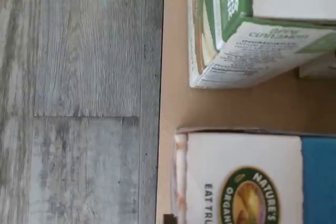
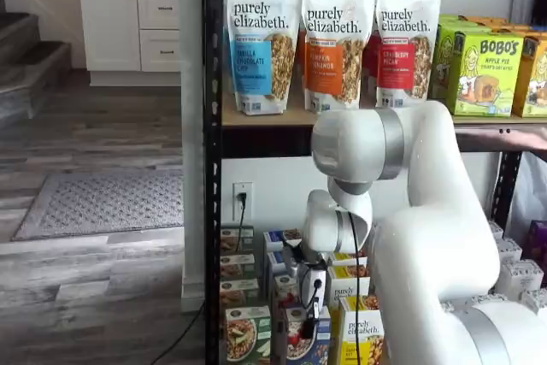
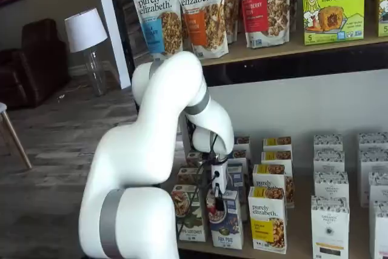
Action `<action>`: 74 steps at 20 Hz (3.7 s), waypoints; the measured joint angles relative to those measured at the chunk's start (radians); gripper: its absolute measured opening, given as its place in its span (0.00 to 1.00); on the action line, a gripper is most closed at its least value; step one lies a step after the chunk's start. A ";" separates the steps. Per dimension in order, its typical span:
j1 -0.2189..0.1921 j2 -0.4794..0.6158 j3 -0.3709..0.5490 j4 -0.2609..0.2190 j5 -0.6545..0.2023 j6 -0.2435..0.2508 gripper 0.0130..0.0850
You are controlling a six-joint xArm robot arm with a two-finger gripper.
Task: Pick up the blue and white box that is on the bottom shelf, the second box from the left
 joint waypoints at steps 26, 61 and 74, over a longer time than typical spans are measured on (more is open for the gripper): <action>0.009 -0.130 0.191 0.093 -0.043 -0.079 0.39; 0.074 -0.646 0.818 0.097 -0.156 -0.032 0.39; 0.064 -0.921 0.946 0.003 -0.029 0.060 0.39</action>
